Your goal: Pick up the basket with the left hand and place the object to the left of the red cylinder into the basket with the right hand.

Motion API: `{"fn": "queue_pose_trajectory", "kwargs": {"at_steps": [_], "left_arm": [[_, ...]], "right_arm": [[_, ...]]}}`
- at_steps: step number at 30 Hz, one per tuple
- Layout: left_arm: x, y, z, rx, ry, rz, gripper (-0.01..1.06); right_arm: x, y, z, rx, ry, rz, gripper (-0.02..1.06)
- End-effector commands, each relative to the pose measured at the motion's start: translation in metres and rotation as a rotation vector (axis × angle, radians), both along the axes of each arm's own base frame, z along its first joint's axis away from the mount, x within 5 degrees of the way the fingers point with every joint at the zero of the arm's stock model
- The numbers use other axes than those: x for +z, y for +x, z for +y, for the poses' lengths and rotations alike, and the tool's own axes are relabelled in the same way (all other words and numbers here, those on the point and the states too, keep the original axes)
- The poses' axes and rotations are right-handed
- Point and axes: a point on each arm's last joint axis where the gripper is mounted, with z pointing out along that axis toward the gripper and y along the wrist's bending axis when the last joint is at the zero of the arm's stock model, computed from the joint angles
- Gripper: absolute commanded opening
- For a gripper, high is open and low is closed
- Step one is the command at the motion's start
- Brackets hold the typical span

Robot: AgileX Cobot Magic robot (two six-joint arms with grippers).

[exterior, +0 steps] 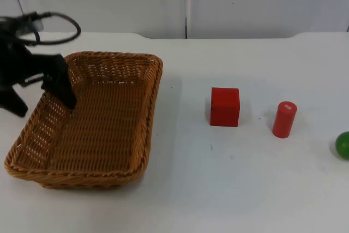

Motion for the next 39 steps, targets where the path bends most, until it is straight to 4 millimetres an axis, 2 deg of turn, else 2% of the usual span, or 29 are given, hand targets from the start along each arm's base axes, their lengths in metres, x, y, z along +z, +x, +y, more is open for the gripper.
{"fn": "queue_pose_trajectory", "kwargs": {"at_steps": [1,8,16,19,20,24,26,28,31,34,39], "left_arm": [[-0.008,0.001,-0.004,-0.004,-0.004,0.019,0.91],[-0.027,0.001,-0.002,0.0,0.008,0.043,0.91],[-0.029,0.002,-0.003,0.008,0.004,0.038,0.9],[-0.029,0.002,-0.003,0.011,-0.001,0.039,0.8],[-0.029,0.002,-0.003,0.011,-0.001,0.039,0.8],[-0.029,0.002,-0.005,0.026,-0.021,0.046,0.56],[-0.029,0.002,-0.005,0.028,-0.025,0.048,0.53],[-0.028,0.002,-0.006,0.037,-0.039,0.051,0.42],[-0.028,0.002,-0.007,0.047,-0.055,0.057,0.33],[-0.027,0.002,-0.008,0.05,-0.061,0.06,0.29],[-0.027,0.001,-0.009,0.06,-0.076,0.075,0.29]], "right_arm": [[0.001,0.0,0.0,0.001,-0.006,-0.005,1.05],[0.001,0.0,0.0,0.001,-0.006,-0.005,1.05],[0.001,0.0,0.0,0.001,-0.006,-0.005,1.05],[0.001,0.0,0.0,0.001,-0.006,-0.005,1.05],[0.001,0.0,0.0,0.001,-0.006,-0.005,1.05],[0.001,0.0,0.0,0.001,-0.006,-0.005,1.05],[0.001,0.0,0.0,0.001,-0.006,-0.005,1.05],[0.001,0.0,0.0,0.001,-0.006,-0.005,1.05],[0.001,0.0,0.0,0.001,-0.006,-0.005,1.05],[0.001,0.0,0.0,0.001,-0.006,-0.005,1.05],[0.001,0.0,0.0,0.001,-0.006,-0.005,1.05]]}}
